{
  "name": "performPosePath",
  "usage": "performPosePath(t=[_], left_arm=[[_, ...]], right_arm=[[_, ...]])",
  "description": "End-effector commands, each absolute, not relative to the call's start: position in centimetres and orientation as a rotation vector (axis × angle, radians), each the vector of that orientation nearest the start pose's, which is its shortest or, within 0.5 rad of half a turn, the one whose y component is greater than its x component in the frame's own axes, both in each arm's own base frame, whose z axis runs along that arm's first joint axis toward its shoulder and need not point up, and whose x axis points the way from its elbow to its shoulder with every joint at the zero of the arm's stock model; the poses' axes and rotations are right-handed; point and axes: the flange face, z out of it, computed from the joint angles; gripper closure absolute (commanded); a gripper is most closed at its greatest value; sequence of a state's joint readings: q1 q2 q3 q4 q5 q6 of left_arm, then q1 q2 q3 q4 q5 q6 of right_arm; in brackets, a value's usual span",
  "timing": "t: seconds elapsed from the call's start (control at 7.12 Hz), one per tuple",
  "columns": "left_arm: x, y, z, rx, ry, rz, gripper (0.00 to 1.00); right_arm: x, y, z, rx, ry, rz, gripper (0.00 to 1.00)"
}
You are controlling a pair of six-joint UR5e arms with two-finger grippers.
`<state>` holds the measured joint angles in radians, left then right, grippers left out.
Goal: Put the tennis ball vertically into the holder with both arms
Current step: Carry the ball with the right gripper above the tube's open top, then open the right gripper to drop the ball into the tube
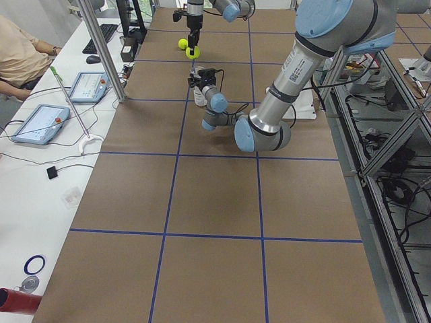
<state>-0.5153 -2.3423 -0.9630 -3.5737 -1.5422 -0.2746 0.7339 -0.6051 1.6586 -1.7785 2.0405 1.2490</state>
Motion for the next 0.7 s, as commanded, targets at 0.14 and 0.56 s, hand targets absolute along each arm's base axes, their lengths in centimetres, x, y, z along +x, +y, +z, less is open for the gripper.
performPosePath(t=[0.14,0.56], left_arm=[[55.01,-46.82,26.29,1.742,1.344,0.412,0.2],[55.02,-46.84,26.18,1.743,1.344,0.41,0.2]], right_arm=[[-45.9,-50.72,4.48,0.026,-0.888,0.188,1.0],[-45.49,-50.4,4.57,0.031,-0.873,0.195,0.01]])
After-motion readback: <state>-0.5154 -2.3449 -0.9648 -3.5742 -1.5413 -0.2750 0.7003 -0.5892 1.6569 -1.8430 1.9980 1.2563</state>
